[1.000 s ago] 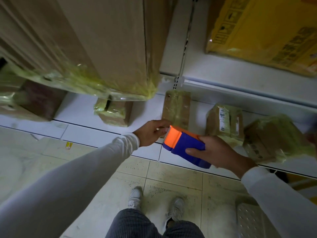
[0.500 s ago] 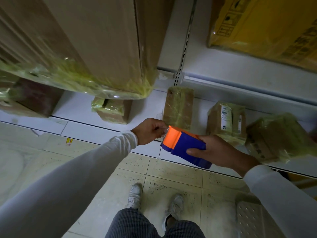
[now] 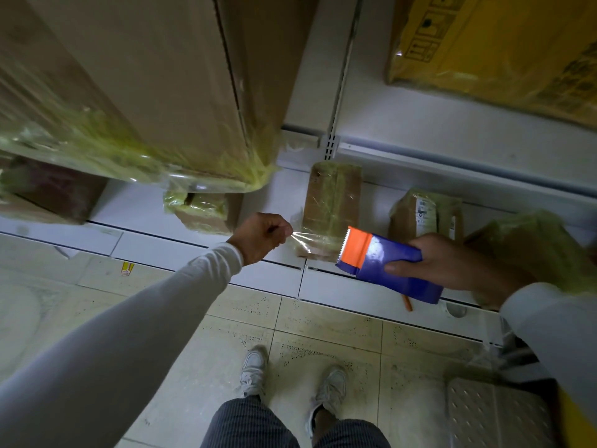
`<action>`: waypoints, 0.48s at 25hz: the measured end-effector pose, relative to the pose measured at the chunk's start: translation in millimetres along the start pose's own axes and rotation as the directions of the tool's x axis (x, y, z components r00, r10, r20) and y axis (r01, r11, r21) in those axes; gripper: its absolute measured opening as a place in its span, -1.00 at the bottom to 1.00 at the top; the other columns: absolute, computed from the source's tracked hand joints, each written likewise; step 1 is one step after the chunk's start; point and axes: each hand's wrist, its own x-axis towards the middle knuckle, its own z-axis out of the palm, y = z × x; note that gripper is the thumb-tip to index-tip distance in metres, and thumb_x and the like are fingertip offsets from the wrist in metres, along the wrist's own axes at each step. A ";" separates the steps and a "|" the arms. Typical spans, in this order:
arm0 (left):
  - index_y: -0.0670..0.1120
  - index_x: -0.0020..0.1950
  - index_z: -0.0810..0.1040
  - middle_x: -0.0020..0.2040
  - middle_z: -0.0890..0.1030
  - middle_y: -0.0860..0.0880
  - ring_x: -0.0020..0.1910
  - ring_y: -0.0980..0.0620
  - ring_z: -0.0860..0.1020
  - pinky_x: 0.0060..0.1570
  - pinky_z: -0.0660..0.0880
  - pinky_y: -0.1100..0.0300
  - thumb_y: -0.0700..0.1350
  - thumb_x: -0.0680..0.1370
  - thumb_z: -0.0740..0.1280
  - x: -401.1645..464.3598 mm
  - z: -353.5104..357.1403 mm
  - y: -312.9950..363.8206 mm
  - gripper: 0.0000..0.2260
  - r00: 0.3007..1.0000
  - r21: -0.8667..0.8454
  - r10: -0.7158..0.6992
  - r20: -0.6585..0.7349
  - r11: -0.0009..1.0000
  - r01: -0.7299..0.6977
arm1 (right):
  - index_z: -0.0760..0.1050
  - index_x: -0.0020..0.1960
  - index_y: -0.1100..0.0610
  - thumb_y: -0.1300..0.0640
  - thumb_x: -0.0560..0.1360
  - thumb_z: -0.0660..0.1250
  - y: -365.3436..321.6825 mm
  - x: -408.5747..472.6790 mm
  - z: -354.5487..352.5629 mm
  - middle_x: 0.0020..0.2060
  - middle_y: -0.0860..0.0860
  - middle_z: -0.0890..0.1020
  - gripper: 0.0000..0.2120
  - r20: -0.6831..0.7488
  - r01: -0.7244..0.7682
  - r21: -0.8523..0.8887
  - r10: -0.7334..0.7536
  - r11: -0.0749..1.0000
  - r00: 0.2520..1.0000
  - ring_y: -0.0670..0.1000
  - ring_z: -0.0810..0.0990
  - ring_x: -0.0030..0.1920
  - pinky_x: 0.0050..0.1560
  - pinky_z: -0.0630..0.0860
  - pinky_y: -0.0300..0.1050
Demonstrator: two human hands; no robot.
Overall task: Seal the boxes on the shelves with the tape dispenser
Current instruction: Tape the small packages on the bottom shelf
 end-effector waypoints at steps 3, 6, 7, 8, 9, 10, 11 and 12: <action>-0.21 -0.06 0.62 -0.26 0.57 -0.08 -0.33 0.09 0.46 -0.21 0.47 0.24 -0.27 0.56 0.28 4.0 5.8 -3.7 -0.88 0.999 0.057 -0.026 -0.020 0.998 0.027 | 0.52 -0.27 0.18 -0.46 0.24 0.29 3.3 10.7 -3.3 -0.46 0.09 0.58 -0.35 -0.003 -0.006 -0.070 0.006 0.998 1.000 0.05 0.53 -0.47 -0.33 0.38 -0.11; -0.15 -0.11 0.60 -0.29 0.55 -0.04 -0.33 0.02 0.44 -0.26 0.47 0.16 -0.25 0.57 0.28 7.7 18.1 -7.3 -0.88 0.997 0.029 -0.069 -0.034 0.997 0.070 | 0.53 -0.25 0.14 -0.48 0.22 0.28 8.8 18.6 -0.7 -0.46 0.08 0.59 -0.36 0.001 -0.042 -0.061 0.043 0.997 0.999 -0.08 0.51 -0.50 -0.37 0.39 -0.18; -0.13 -0.13 0.59 -0.31 0.55 -0.02 -0.33 0.01 0.44 -0.27 0.47 0.16 -0.24 0.57 0.28 9.2 21.3 -8.1 -0.87 0.997 0.039 -0.069 -0.044 0.997 0.071 | 0.54 -0.21 0.17 -0.48 0.21 0.28 11.4 21.0 1.2 -0.42 0.12 0.62 -0.32 -0.004 -0.055 -0.059 0.055 0.997 0.998 -0.06 0.54 -0.48 -0.36 0.41 -0.18; -0.11 -0.14 0.59 -0.32 0.54 0.00 -0.33 0.01 0.44 -0.28 0.47 0.17 -0.23 0.57 0.28 11.0 24.3 -9.6 -0.87 0.996 0.049 -0.074 -0.051 0.996 0.077 | 0.55 -0.19 0.19 -0.49 0.21 0.28 13.8 23.6 3.1 -0.40 0.14 0.63 -0.30 -0.006 -0.064 -0.056 0.063 0.996 0.998 -0.04 0.55 -0.47 -0.36 0.42 -0.17; -0.11 -0.13 0.59 -0.31 0.55 -0.01 -0.32 0.01 0.45 -0.28 0.47 0.18 -0.22 0.57 0.28 12.8 26.1 -11.2 -0.88 0.995 0.049 -0.085 -0.057 0.995 0.088 | 0.54 -0.21 0.18 -0.49 0.22 0.29 15.0 26.4 4.4 -0.43 0.12 0.61 -0.30 -0.008 -0.070 -0.053 0.070 0.996 0.998 -0.04 0.54 -0.48 -0.36 0.41 -0.16; -0.11 -0.12 0.59 -0.29 0.56 -0.02 -0.31 0.00 0.46 -0.27 0.48 0.18 -0.22 0.57 0.29 14.4 26.9 -12.3 -0.88 0.993 0.038 -0.101 -0.061 0.994 0.104 | 0.53 -0.24 0.16 -0.49 0.24 0.31 15.8 29.2 5.2 -0.48 0.08 0.57 -0.34 -0.013 -0.079 -0.051 0.078 0.996 0.997 -0.07 0.51 -0.51 -0.36 0.40 -0.15; -0.11 -0.11 0.60 -0.26 0.57 -0.03 -0.29 0.00 0.48 -0.26 0.48 0.19 -0.20 0.56 0.30 15.8 27.3 -13.0 -0.89 0.991 0.030 -0.117 -0.067 0.992 0.119 | 0.51 -0.27 0.13 -0.47 0.27 0.34 16.6 32.1 5.6 -0.52 0.03 0.54 -0.38 -0.015 -0.086 -0.052 0.085 0.995 0.996 -0.09 0.48 -0.54 -0.37 0.38 -0.15; -0.11 -0.10 0.61 -0.22 0.60 -0.05 -0.26 0.00 0.50 -0.23 0.48 0.20 -0.18 0.56 0.31 17.9 26.6 -13.5 -0.91 0.989 0.043 -0.125 -0.075 0.991 0.128 | 0.50 -0.29 0.11 -0.43 0.29 0.36 17.3 35.0 6.6 -0.55 -0.01 0.52 -0.43 -0.011 -0.089 -0.049 0.089 0.995 0.996 -0.12 0.46 -0.56 -0.38 0.36 -0.16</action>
